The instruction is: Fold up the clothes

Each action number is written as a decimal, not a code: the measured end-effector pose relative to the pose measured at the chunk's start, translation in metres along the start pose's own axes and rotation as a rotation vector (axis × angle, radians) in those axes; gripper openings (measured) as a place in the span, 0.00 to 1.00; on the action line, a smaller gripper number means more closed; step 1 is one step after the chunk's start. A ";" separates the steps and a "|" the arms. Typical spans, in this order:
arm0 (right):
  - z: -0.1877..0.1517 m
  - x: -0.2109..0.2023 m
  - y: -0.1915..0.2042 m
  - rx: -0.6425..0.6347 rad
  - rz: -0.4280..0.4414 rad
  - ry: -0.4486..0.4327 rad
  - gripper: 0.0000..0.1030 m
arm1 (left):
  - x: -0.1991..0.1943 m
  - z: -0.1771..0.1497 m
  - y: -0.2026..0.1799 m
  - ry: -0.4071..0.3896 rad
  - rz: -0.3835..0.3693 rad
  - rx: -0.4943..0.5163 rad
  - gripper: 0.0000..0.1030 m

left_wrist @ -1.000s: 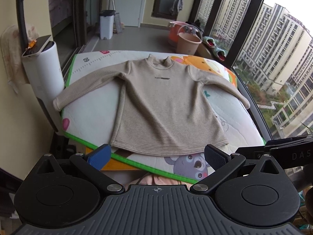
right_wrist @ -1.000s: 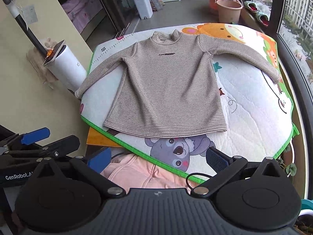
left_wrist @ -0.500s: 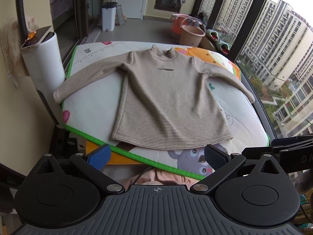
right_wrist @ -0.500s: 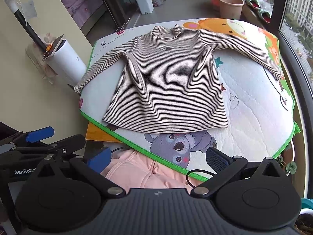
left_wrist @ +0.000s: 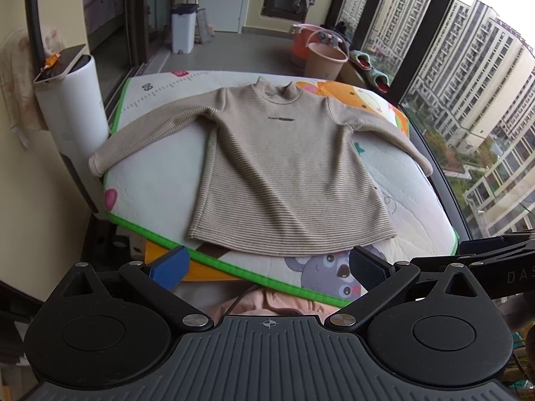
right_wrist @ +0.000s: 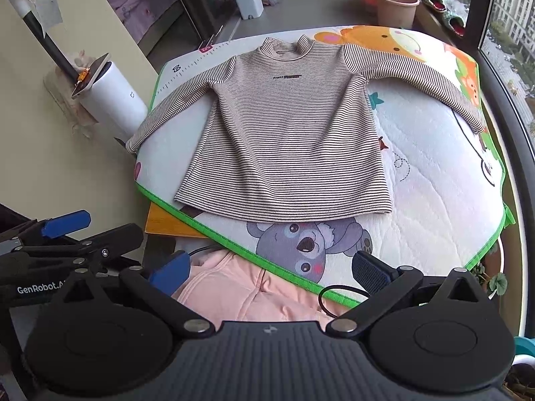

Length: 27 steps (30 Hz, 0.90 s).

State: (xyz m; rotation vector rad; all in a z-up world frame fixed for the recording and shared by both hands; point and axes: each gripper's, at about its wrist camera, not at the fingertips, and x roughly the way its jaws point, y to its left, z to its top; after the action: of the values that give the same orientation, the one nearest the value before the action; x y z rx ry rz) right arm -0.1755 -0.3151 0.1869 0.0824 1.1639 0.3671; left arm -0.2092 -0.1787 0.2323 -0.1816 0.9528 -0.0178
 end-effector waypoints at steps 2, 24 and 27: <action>0.000 0.000 0.000 0.000 0.000 0.001 1.00 | 0.000 0.000 0.000 0.002 0.000 0.000 1.00; 0.000 0.001 -0.002 -0.004 0.000 0.006 1.00 | 0.003 0.000 0.001 0.007 -0.004 -0.001 1.00; 0.000 0.002 -0.003 -0.004 0.000 0.007 1.00 | 0.003 0.000 0.002 0.008 -0.004 -0.001 1.00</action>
State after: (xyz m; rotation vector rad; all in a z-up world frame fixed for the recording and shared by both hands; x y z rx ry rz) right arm -0.1745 -0.3170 0.1848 0.0772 1.1699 0.3701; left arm -0.2077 -0.1774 0.2293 -0.1847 0.9603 -0.0217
